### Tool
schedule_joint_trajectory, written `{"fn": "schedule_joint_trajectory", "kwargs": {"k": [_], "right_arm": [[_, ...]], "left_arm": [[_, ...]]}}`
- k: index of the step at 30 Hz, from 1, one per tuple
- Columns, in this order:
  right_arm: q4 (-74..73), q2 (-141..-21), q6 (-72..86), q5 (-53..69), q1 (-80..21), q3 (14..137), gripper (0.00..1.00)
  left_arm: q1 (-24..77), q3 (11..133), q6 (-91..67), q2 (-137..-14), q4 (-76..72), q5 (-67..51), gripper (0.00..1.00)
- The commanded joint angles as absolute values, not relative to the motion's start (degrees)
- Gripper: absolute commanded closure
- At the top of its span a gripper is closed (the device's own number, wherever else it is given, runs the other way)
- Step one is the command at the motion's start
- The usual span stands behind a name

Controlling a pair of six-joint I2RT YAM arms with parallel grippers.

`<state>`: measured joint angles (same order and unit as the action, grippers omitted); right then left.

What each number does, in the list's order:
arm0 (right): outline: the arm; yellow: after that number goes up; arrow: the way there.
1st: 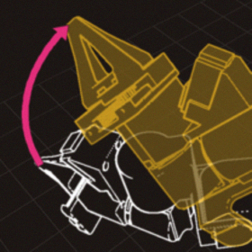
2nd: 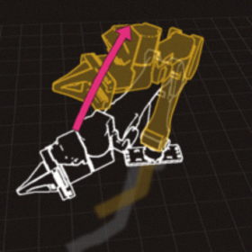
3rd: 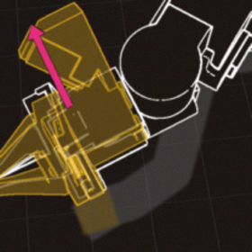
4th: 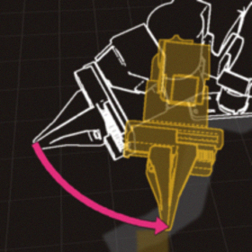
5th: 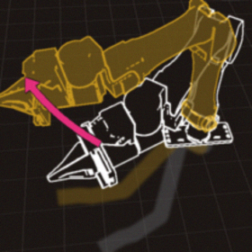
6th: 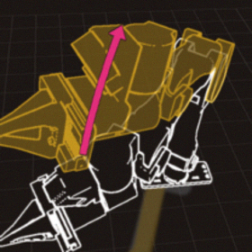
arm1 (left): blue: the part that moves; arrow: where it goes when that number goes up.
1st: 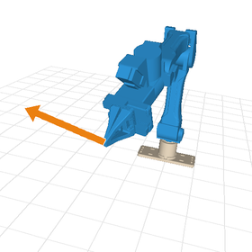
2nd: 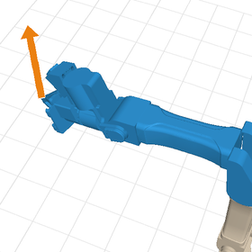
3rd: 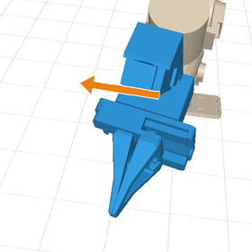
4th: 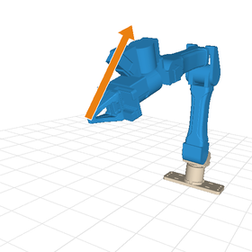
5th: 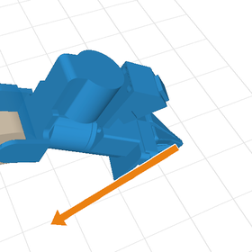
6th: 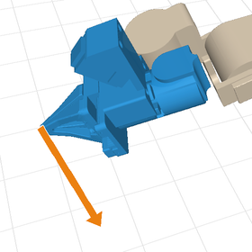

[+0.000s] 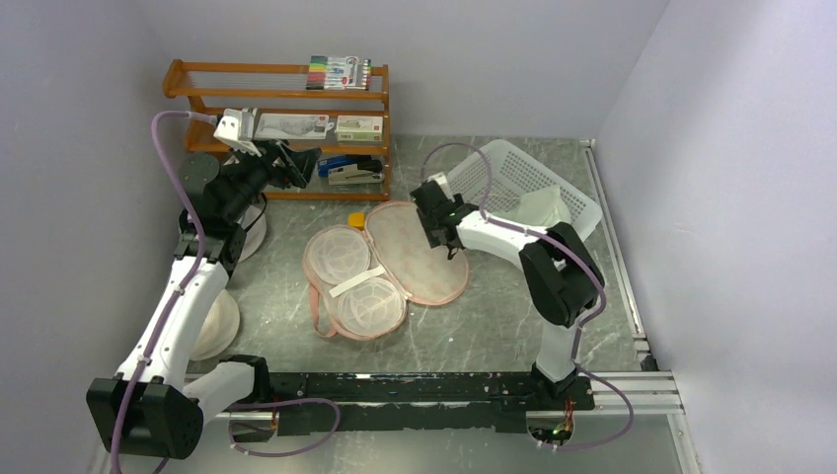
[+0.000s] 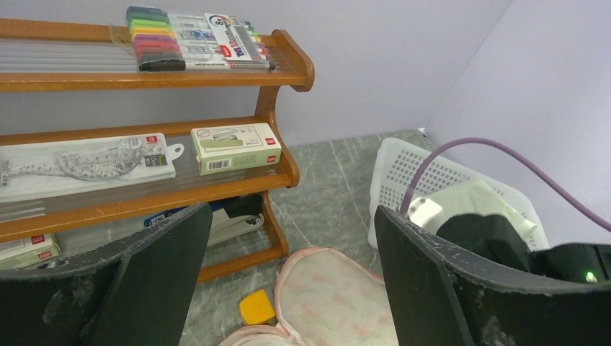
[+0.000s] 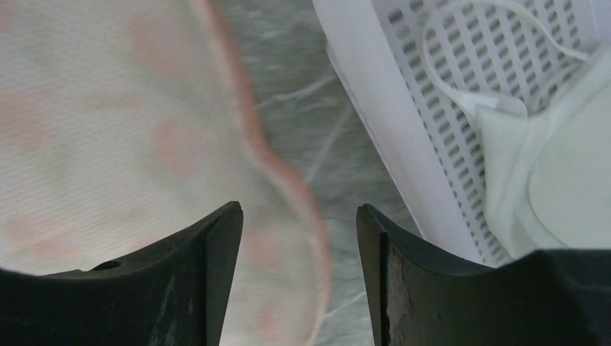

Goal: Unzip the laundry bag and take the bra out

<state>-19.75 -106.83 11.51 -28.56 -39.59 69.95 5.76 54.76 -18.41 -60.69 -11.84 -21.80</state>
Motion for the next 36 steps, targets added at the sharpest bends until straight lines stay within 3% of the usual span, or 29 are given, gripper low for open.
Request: {"fn": "schedule_joint_trajectory", "kwargs": {"k": [1, 8, 18, 22, 27, 36], "right_arm": [[-20.3, -104.08, 11.78, -30.44, -35.69, 69.75, 0.4], [-17.05, -102.55, 11.84, -20.73, -35.84, 67.48, 0.34], [-15.59, -106.79, 12.01, -22.16, -35.8, 70.37, 0.47], [-15.75, -109.54, 12.42, -21.33, -35.17, 72.48, 0.57], [-13.81, -111.7, 13.06, -18.11, -34.37, 73.51, 0.53], [-13.19, -114.6, 13.27, -17.37, -32.84, 73.7, 0.56]], "left_arm": [[5.1, 56.03, -18.1, -61.01, -13.71, -23.6, 0.05], [5.1, 56.23, -17.89, -61.22, -13.18, -23.28, 0.05], [5.1, 56.48, -17.89, -61.6, -12.85, -23.35, 0.05], [5.1, 56.56, -17.76, -61.53, -12.66, -23.1, 0.05], [5.1, 56.77, -17.97, -61.74, -12.23, -22.66, 0.05], [5.1, 56.9, -17.91, -61.58, -12.04, -22.49, 0.05]]}}
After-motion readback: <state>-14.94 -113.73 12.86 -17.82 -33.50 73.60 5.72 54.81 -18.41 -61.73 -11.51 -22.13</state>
